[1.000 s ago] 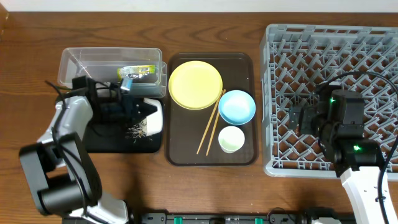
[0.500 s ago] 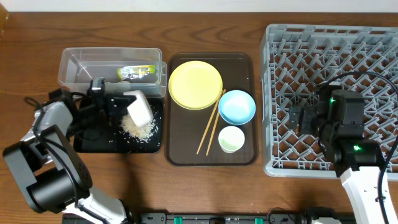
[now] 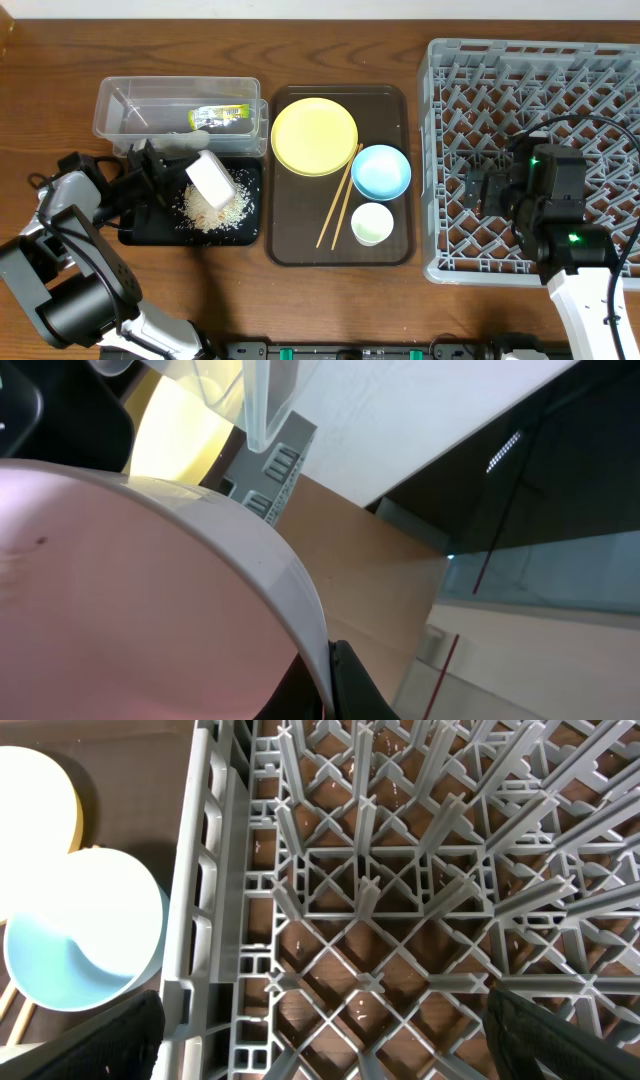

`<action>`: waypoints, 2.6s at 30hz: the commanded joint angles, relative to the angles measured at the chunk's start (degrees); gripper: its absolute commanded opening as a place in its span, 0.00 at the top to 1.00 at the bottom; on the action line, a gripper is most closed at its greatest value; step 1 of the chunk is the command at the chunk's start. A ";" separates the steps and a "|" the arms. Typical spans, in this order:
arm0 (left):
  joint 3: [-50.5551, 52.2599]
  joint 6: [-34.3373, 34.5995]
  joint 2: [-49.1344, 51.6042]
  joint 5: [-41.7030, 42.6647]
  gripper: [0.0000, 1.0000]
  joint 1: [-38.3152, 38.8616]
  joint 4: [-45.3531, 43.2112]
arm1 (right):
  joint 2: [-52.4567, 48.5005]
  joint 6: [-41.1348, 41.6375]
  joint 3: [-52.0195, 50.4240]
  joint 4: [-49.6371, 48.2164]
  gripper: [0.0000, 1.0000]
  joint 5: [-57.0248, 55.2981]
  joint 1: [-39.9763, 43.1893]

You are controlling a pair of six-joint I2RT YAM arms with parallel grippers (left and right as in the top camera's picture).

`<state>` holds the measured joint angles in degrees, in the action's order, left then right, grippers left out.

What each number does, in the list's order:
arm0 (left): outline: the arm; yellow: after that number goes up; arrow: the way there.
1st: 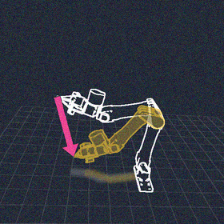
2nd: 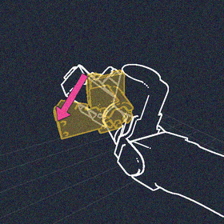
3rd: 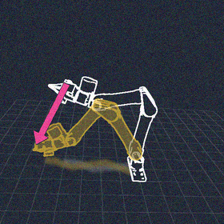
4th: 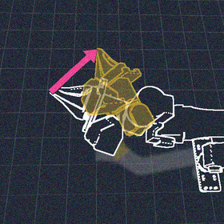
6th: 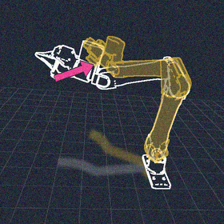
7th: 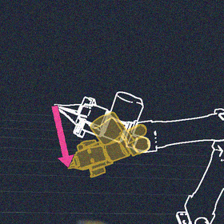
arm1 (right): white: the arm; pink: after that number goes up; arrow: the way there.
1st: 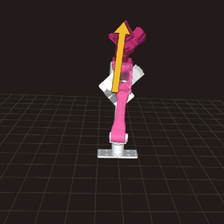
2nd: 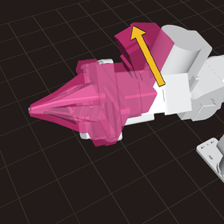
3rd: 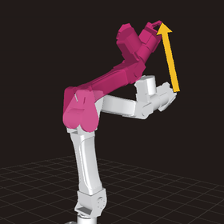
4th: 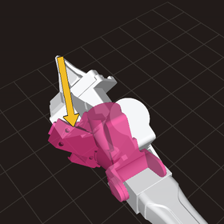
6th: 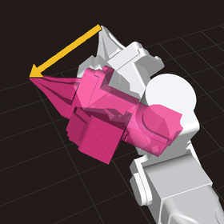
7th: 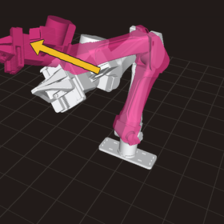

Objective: Sort waste into correct bins and load items into the dishwasher rack
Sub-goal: 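Tip the pink bowl over the black tray to dump the rice, then return the emptied pink bowl to the brown tray with the left gripper, then grasp the white cup with the left gripper and lift it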

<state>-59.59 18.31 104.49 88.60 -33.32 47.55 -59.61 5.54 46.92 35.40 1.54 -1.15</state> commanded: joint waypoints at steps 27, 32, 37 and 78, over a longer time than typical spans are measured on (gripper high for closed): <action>0.07 -16.26 -18.21 -31.06 0.94 21.97 -7.45 | 0.04 -0.48 1.14 0.20 0.01 0.00 0.00; 0.09 -16.26 -20.31 -55.98 0.94 40.96 -7.74 | 0.04 -0.48 1.14 0.20 0.01 0.00 0.00; 0.09 -15.28 -16.98 -72.46 0.94 56.48 -8.76 | 0.04 -0.48 1.14 0.20 0.01 0.00 0.00; -3.37 -10.23 -5.64 -72.39 0.64 75.17 -15.08 | 0.02 -0.48 1.14 0.22 0.01 0.00 0.00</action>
<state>-63.09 7.03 96.57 16.10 41.45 32.08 -59.61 5.54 46.92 35.42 1.54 -1.15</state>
